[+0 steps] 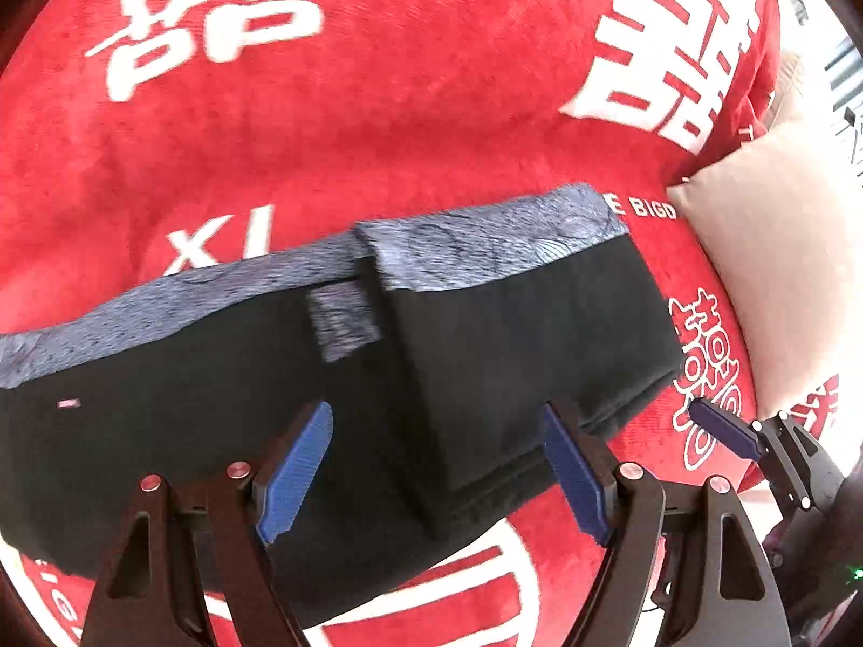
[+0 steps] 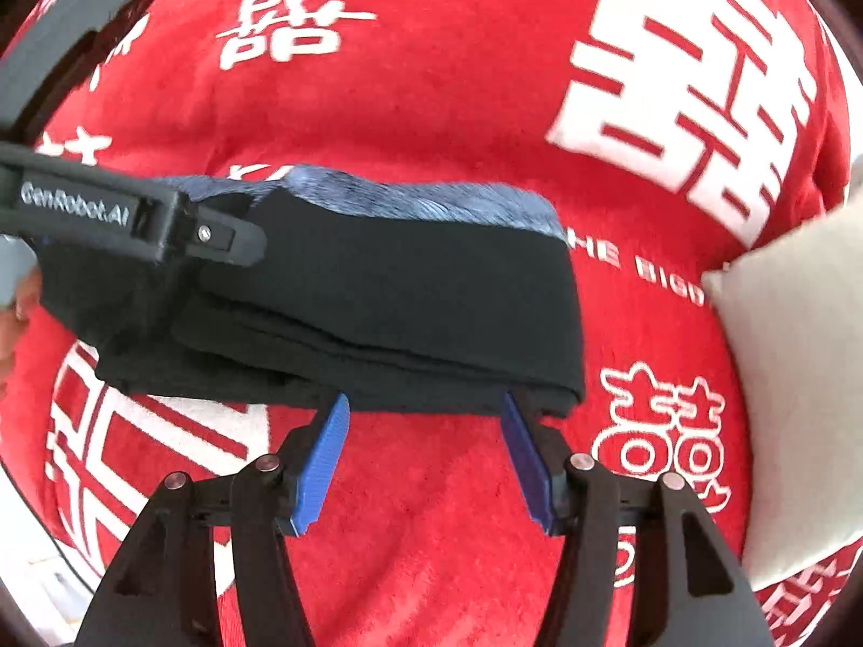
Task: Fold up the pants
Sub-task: 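Fold the lifted leg end toward the waistband while the left gripper holds the fold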
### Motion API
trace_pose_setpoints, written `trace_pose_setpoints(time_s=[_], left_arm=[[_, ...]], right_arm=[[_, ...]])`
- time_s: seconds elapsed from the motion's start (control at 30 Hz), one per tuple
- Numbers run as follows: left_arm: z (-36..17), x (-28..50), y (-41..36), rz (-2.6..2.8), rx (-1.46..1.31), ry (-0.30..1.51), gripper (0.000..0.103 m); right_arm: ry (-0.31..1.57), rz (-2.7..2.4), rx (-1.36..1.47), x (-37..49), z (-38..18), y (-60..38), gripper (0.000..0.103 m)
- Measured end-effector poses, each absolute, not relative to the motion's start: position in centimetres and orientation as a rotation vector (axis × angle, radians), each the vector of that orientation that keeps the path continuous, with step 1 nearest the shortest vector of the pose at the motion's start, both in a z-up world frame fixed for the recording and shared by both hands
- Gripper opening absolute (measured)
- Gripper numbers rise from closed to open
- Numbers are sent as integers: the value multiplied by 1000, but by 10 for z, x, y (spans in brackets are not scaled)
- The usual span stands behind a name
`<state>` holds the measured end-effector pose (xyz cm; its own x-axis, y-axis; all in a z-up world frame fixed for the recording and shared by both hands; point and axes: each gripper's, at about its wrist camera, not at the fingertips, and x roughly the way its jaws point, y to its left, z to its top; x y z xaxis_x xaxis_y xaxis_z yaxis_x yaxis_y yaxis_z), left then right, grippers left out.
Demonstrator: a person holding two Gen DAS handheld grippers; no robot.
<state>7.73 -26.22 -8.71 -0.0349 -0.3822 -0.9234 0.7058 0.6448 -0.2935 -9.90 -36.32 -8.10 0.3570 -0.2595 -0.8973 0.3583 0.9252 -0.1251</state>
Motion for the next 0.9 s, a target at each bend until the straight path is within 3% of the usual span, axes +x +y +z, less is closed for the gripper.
trace_pose_setpoints(time_s=[0.07,0.1,0.13,0.2,0.43,0.67,0.9], left_arm=[[-93,78,-272,-906,299,1373,43],[-96,77,-275,-911,300,1415,21],[-99,77,-278,-912,295,1445,8],[-98,77,-280,-943,247,1473,6],[-107,66,-259,-899,292,1495,6],[-118,57,-253,-861,252,1476,6],[-120,55,-254,-845,257,1469,6]], right_arm=[[1138,-399,141,-102,-83,-369,59],[1140,-395,171,-106,-84,-369,52],[1143,-391,202,-108,-85,-372,48],[1147,-392,268,-112,-85,-378,38],[1088,-365,428,-125,-75,-409,36],[985,-326,687,-105,-79,-509,57],[995,-133,1076,-50,-145,-597,57]])
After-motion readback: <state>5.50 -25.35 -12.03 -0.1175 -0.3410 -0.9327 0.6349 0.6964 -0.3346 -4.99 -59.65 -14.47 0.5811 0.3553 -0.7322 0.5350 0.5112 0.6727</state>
